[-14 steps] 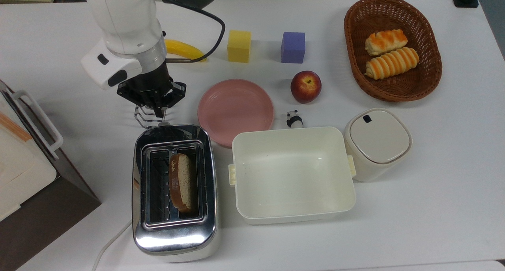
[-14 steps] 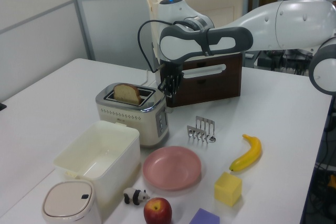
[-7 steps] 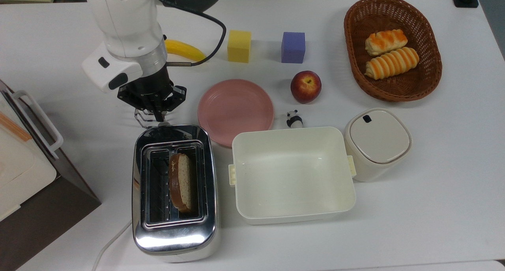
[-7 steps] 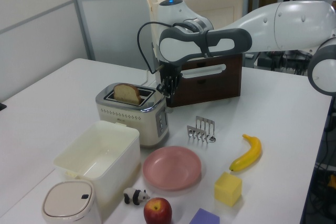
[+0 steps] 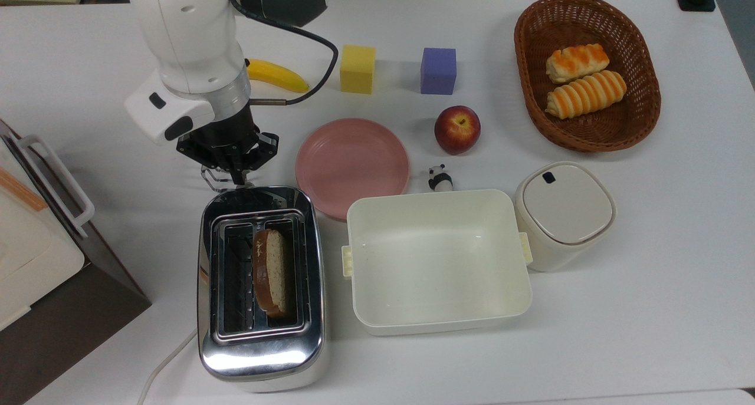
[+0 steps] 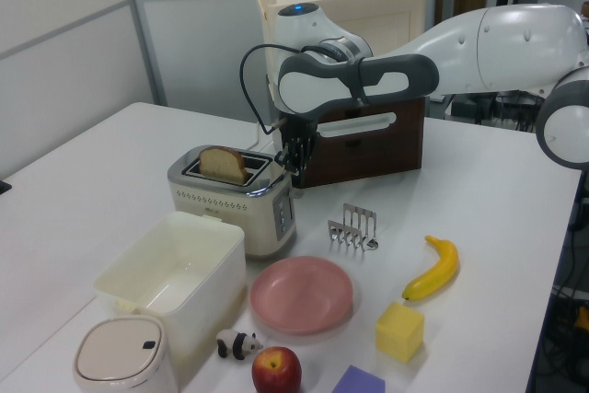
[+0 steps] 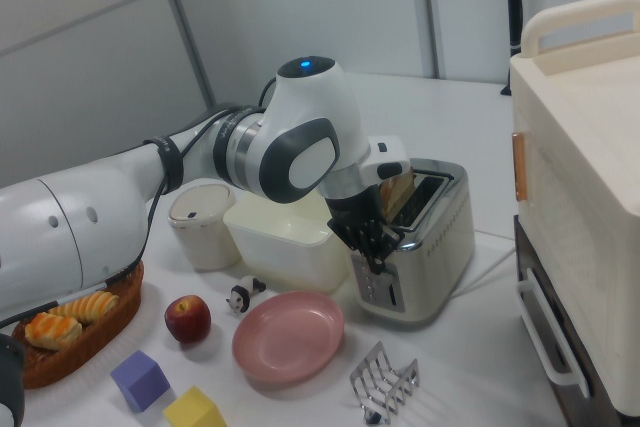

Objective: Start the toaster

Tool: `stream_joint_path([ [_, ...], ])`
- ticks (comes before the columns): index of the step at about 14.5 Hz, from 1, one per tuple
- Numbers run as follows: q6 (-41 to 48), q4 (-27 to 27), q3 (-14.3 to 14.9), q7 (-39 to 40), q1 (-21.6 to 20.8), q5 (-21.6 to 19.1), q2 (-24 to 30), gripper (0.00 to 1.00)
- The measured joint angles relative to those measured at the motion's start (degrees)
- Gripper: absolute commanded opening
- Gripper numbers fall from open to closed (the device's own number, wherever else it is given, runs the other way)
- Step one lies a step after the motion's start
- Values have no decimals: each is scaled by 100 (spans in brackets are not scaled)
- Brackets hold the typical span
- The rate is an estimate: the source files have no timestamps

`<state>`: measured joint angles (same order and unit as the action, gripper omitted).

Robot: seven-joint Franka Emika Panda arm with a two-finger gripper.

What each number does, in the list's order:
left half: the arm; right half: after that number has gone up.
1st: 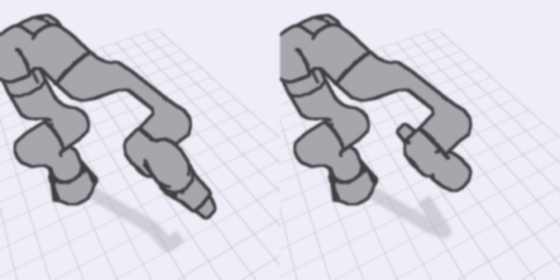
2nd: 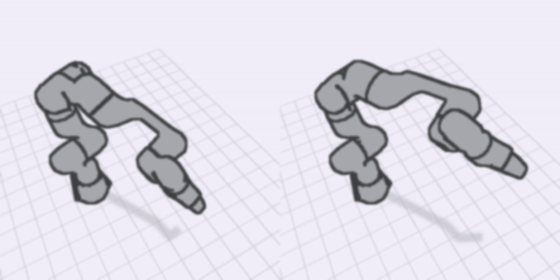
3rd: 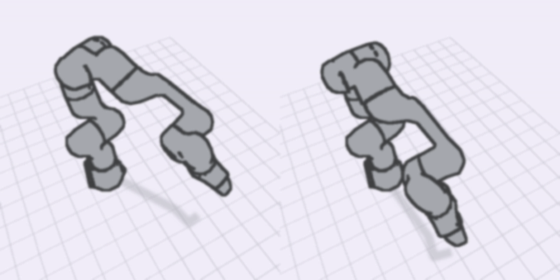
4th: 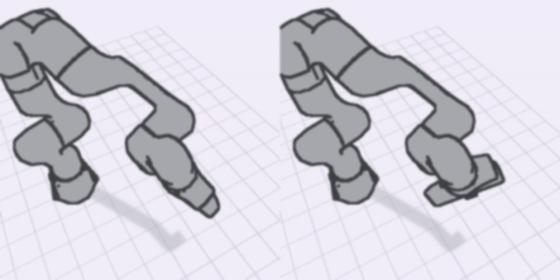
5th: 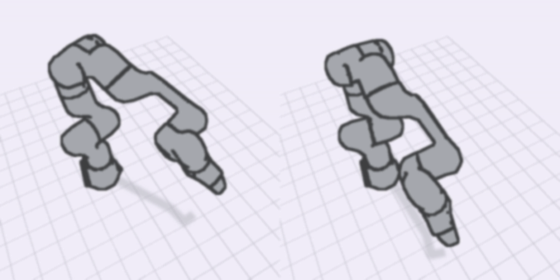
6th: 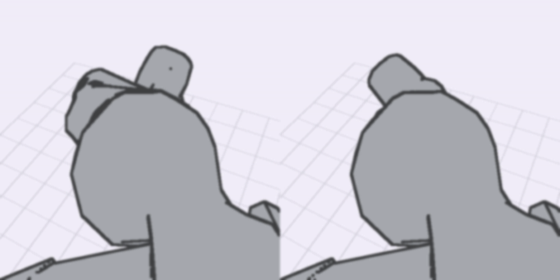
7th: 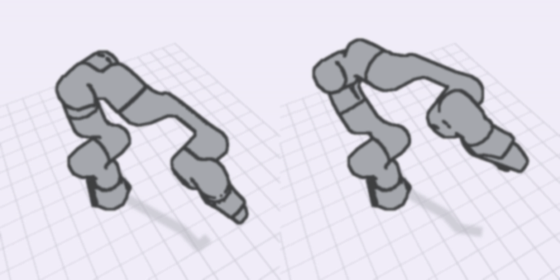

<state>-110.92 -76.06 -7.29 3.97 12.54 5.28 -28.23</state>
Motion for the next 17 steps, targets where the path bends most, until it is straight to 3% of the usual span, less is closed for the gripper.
stream_joint_path([
  [17, 0, -42, 0, 0, -6, 61, -104, 0],
])
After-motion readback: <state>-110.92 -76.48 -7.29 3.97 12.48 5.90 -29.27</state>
